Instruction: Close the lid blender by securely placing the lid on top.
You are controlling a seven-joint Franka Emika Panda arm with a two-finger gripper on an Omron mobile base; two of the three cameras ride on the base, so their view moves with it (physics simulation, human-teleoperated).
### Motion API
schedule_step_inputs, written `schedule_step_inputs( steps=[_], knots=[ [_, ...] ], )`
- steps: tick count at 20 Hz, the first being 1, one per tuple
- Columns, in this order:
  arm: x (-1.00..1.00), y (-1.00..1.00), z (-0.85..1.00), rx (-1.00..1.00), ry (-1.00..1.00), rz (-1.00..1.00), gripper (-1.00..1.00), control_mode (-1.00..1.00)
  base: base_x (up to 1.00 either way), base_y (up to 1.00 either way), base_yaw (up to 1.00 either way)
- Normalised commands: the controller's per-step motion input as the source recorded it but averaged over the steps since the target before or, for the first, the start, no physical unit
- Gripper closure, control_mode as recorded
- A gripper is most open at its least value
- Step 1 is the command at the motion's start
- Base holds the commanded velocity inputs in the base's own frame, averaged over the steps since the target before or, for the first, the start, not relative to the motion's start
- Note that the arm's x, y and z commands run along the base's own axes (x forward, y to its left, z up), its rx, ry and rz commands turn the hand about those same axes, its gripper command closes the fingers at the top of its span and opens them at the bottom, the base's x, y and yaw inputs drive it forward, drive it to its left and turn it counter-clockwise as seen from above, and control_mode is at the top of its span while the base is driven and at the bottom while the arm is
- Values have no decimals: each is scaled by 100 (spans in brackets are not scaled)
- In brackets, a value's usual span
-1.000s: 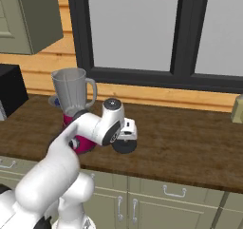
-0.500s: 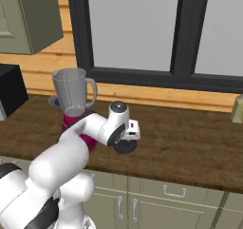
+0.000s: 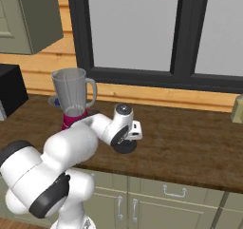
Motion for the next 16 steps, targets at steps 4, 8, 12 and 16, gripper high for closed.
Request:
schedule_step_inputs(
  steps=[4,8,12,16],
  knots=[
    [26,0,-25,0,0,4,-100,-100,0,0,0],
    [26,0,-24,0,0,4,-100,-100,0,0,0],
    [25,0,-23,0,0,4,-100,-100,0,0,0],
    [23,0,-23,0,0,4,-100,-100,0,0,0]
  ],
)
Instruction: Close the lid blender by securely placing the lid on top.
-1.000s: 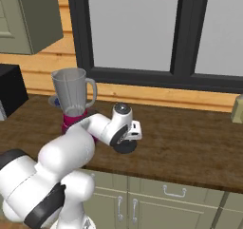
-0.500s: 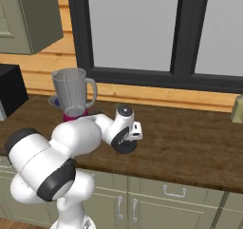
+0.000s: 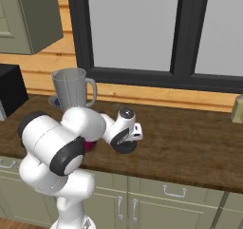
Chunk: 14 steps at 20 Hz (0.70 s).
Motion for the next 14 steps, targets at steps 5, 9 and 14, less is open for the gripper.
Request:
schedule_step_inputs(
  steps=[5,9,14],
  knots=[
    [19,-1,-25,0,0,4,-100,-100,0,0,0],
    [11,0,-35,0,0,3,100,-100,0,0,0],
    [-6,0,-56,-1,5,0,100,-100,0,0,0]
  ],
)
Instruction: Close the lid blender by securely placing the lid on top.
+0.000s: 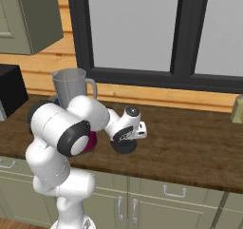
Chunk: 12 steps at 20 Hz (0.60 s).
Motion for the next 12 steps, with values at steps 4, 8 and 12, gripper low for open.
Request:
schedule_step_inputs(
  steps=[4,8,12],
  knots=[
    [-41,9,-56,-4,9,0,100,-100,0,0,0],
    [-51,9,-34,-1,2,-1,100,-100,0,0,0],
    [-39,1,-2,0,-3,-3,100,-100,0,0,0]
  ],
)
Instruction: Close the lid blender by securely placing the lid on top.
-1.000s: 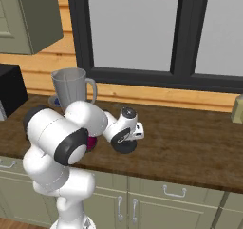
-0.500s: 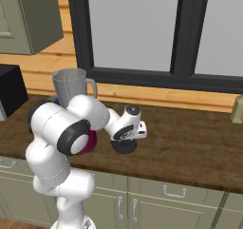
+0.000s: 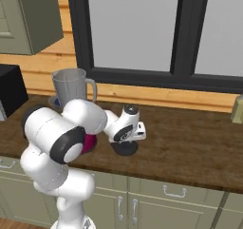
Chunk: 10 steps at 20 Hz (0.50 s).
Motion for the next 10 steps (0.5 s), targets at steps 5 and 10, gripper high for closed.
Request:
schedule_step_inputs(
  steps=[5,10],
  knots=[
    [-29,0,46,0,0,0,100,-100,0,0,0],
    [-11,0,91,0,0,0,100,-100,0,0,0]
  ],
)
